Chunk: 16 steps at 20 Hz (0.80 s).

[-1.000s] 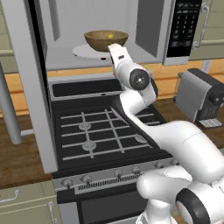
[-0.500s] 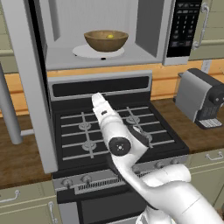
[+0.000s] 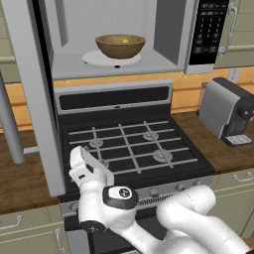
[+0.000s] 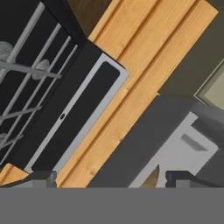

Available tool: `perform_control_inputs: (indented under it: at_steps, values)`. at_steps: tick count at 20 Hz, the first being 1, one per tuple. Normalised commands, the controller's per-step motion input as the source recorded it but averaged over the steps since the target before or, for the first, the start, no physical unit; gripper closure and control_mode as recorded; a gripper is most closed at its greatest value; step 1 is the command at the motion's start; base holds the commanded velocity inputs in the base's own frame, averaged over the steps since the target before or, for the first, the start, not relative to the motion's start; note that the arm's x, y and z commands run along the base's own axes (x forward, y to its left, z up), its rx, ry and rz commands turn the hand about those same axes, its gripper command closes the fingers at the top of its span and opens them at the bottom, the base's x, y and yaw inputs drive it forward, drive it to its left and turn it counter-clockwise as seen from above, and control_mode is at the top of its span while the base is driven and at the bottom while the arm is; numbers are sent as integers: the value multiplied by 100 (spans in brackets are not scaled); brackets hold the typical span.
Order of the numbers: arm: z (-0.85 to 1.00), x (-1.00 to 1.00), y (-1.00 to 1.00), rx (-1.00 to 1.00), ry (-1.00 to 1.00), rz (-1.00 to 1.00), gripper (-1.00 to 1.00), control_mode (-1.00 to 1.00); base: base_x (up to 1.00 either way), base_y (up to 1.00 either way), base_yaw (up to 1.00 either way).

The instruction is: Pick the cucumber from the sink and place it in the bowl. Then pick the bowl and place it in the microwave. Then close the microwave door and press the start button.

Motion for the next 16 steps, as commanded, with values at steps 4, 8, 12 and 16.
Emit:
perform_control_inputs:
  at_steps: [4, 8, 12, 16]
  values:
    - [6, -40, 100, -11, -14, -22, -100, -100, 0, 0, 0]
    - [1, -30, 100, -9, -14, -22, -100, -100, 0, 0, 0]
    - [8, -5, 100, -5, -13, -21, -100, -100, 0, 0, 0]
    - [28, -6, 100, -1, -14, -22, -100, -100, 0, 0, 0]
